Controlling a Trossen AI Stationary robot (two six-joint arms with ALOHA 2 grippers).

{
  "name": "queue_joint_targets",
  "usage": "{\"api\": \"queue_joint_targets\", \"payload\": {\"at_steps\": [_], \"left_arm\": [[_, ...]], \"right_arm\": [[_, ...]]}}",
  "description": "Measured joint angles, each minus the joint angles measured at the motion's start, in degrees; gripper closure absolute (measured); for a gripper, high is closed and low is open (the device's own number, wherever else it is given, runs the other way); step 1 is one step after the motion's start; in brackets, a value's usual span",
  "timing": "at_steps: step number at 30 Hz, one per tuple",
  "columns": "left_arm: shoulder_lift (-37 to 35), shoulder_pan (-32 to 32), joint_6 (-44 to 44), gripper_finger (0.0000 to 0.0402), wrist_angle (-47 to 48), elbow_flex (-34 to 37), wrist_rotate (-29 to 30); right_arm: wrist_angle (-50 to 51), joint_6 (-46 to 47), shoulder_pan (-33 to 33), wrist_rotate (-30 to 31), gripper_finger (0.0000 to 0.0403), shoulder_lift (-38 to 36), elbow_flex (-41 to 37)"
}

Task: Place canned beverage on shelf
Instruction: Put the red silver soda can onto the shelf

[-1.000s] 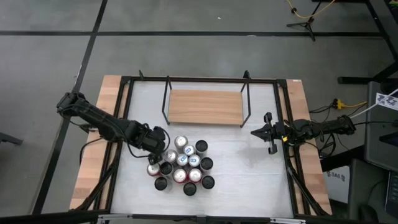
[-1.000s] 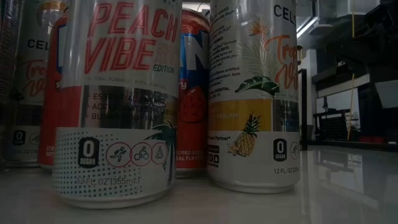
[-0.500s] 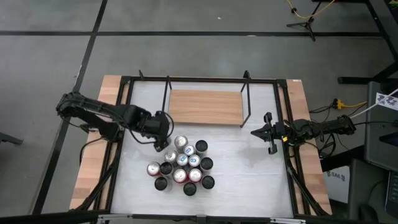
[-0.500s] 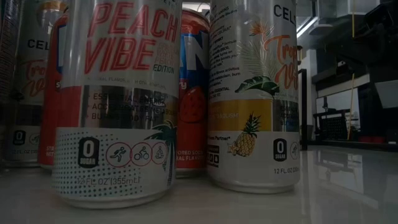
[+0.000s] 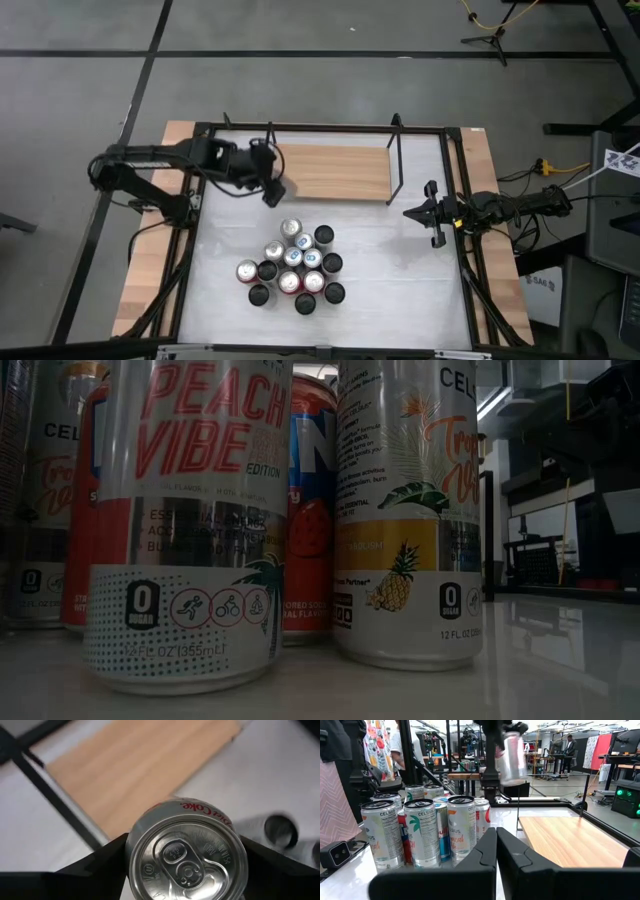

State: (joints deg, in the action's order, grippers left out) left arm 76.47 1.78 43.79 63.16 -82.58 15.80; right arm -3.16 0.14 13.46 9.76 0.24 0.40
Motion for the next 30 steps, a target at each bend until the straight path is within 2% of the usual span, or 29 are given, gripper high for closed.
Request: {"api": "queue_joint_targets", "payload": {"at_steps": [8, 15, 21, 30], "left_arm": [[1.0, 10.7, -5.8, 0.0115, -12.8, -0.1, -5.0], [6.4, 18.9, -8.5, 0.0115, -22.7, -0.1, -9.0], [13.5, 23.6, -9.6, 0.0115, -22.7, -0.1, -12.7], [20.6, 25.7, -10.1, 0.0114, -20.9, -0.1, -14.3]], "right_arm": [[0.0, 0.0, 0.0, 0.0, 0.0398, 0.0, 0.0], [0.0, 0.0, 0.0, 0.0, 0.0398, 0.0, 0.0], [0.0, 0.0, 0.0, 0.0, 0.0398, 0.0, 0.0], [0.1, 0.0, 0.0, 0.0, 0.0398, 0.0, 0.0]]}}
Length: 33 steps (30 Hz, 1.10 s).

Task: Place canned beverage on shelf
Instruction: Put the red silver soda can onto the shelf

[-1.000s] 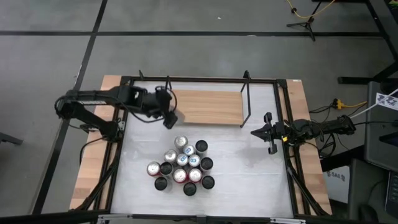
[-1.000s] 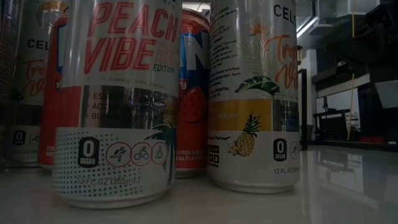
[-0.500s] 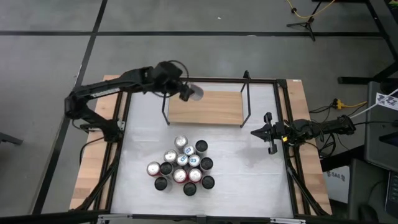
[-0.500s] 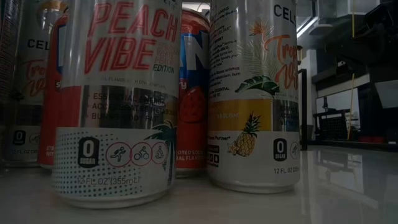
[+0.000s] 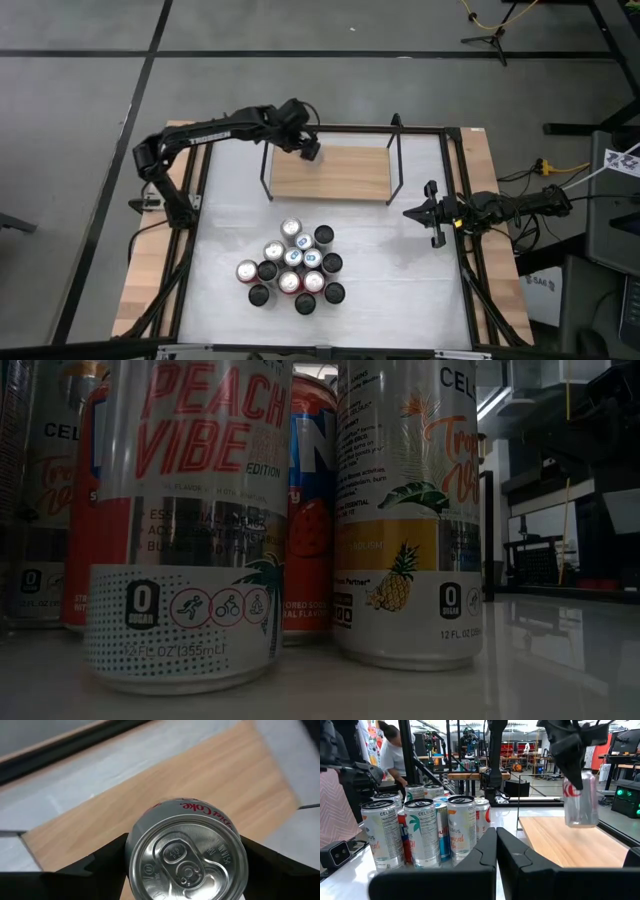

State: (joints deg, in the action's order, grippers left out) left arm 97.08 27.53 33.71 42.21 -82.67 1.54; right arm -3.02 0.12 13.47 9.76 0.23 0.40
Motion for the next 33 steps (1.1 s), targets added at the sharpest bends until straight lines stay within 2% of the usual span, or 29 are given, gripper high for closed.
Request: {"api": "queue_joint_targets", "payload": {"at_steps": [6, 14, 22, 33], "left_arm": [[0.8, 0.0, 0.0, 0.0114, 4.1, 0.0, 0.9], [0.8, -0.1, -0.5, 0.0114, 10.7, 0.0, 5.2], [0.8, -0.1, -1.9, 0.0114, 11.5, 0.0, 5.3], [0.8, -0.1, -1.9, 0.0074, 11.5, 0.0, 5.2]], "right_arm": [[0.0, 0.0, 0.0, 0.0, 0.0398, 0.0, 0.0], [0.0, 0.0, 0.0, 0.0, 0.0398, 0.0, 0.0], [0.1, 0.0, 0.0, 0.0, 0.0398, 0.0, 0.0], [0.1, 0.0, 0.0, 0.0, 0.0398, 0.0, 0.0]]}}
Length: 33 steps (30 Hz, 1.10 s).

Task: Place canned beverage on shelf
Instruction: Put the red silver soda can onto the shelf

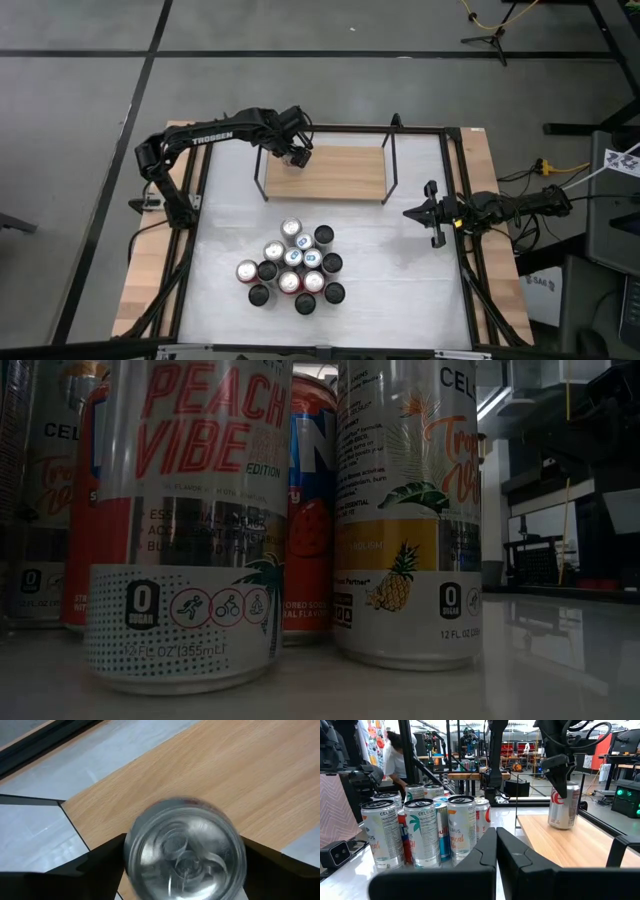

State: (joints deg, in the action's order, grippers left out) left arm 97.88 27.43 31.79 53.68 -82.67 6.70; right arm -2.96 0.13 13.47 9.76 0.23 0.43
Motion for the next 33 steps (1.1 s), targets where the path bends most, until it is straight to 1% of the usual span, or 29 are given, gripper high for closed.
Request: {"api": "queue_joint_targets", "payload": {"at_steps": [33], "left_arm": [[-0.2, 0.1, -0.9, 0.0070, -0.7, 0.0, 0.0]], "right_arm": [[0.0, 0.0, 0.0, 0.0, 0.0398, 0.0, 0.0]]}}
